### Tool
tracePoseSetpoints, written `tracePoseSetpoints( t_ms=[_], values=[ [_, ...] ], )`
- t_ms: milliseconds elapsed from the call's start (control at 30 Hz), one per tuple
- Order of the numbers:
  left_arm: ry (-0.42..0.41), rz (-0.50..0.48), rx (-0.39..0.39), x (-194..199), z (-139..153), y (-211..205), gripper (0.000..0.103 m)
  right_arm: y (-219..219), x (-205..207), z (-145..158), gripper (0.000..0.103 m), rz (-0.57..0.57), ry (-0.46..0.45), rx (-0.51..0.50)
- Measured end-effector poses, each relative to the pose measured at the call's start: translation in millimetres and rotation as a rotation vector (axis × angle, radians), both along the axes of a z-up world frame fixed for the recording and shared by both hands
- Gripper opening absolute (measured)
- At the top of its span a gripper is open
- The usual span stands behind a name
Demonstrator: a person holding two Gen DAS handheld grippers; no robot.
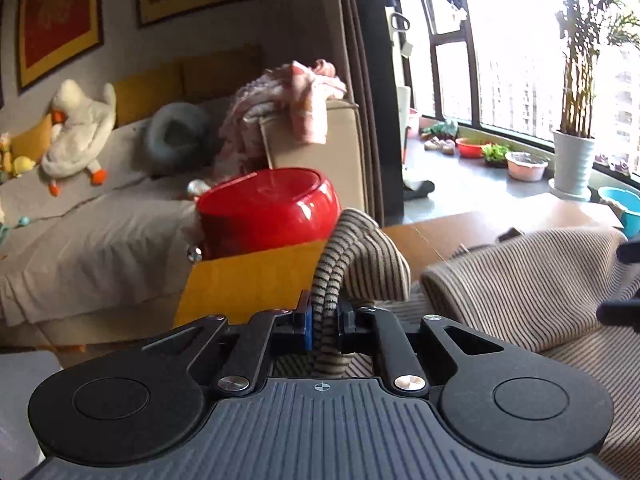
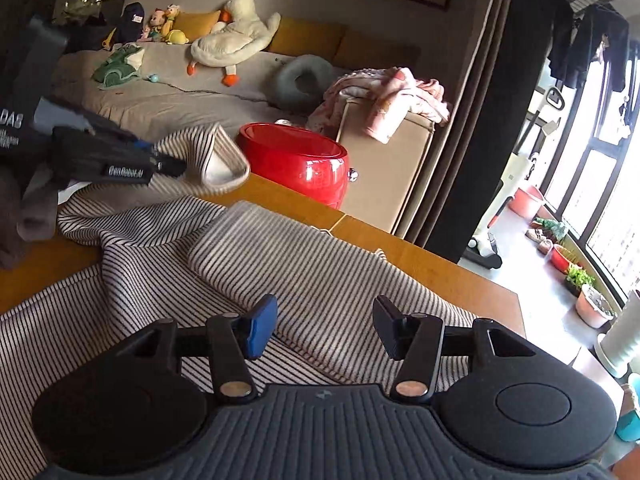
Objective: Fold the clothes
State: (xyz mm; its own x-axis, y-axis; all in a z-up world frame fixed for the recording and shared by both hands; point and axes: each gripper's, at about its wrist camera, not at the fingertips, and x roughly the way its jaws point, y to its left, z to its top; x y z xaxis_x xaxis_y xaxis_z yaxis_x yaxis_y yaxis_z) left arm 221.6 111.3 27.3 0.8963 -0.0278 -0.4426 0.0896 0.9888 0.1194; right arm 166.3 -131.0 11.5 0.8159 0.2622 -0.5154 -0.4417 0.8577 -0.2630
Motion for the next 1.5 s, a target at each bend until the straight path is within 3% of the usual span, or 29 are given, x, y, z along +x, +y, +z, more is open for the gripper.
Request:
tracePoseSetpoints(
  t_ms=[133, 367, 433, 533, 667, 900, 1067, 1233, 1300, 1500],
  values=[
    [-0.023, 0.036, -0.1, -5.3, 19.3, 28.0, 0.011, 20.1, 3.8, -1.0, 0.053, 0.041, 0.038, 0.046],
    [-0.054, -0.021, -0.128, -18.1, 35.2, 22.2, 0.011, 3.5, 20.2, 28.4, 0.055, 0.018, 0.194, 0.378],
    [-0.058, -0.034, -0.126, -19.6, 37.7, 14.8, 0.011, -8.0, 20.7, 36.6, 0.057, 0.0, 0.211, 0.428],
    [-0.063, -0.05, -0.124, -21.0, 42.6, 4.2, 0.011, -25.1, 14.2, 38.7, 0.061, -0.049, 0.166, 0.393],
    [-0.071, -0.076, -0.114, -23.0, 52.5, -15.2, 0.011, -55.7, -4.0, 19.4, 0.065, -0.105, 0.156, 0.378],
    [-0.061, -0.151, -0.111, -14.4, 76.5, -75.4, 0.011, -105.1, -28.4, -26.7, 0.066, -0.19, 0.198, 0.489],
    [-0.035, -0.254, -0.178, -0.1, 88.1, -136.6, 0.011, -119.0, -37.5, -28.9, 0.07, -0.168, 0.17, 0.574],
    [-0.043, -0.382, -0.214, -3.7, 84.0, -181.7, 0.033, -124.1, -39.1, -29.6, 0.073, -0.151, 0.167, 0.609],
    [-0.056, -0.407, -0.217, -9.0, 82.4, -187.2, 0.053, -125.8, -37.6, -30.5, 0.073, -0.151, 0.176, 0.616],
    [-0.022, -0.327, -0.241, -27.2, 66.4, -142.0, 0.075, -124.4, -36.6, -30.8, 0.073, -0.152, 0.18, 0.606]
  ],
)
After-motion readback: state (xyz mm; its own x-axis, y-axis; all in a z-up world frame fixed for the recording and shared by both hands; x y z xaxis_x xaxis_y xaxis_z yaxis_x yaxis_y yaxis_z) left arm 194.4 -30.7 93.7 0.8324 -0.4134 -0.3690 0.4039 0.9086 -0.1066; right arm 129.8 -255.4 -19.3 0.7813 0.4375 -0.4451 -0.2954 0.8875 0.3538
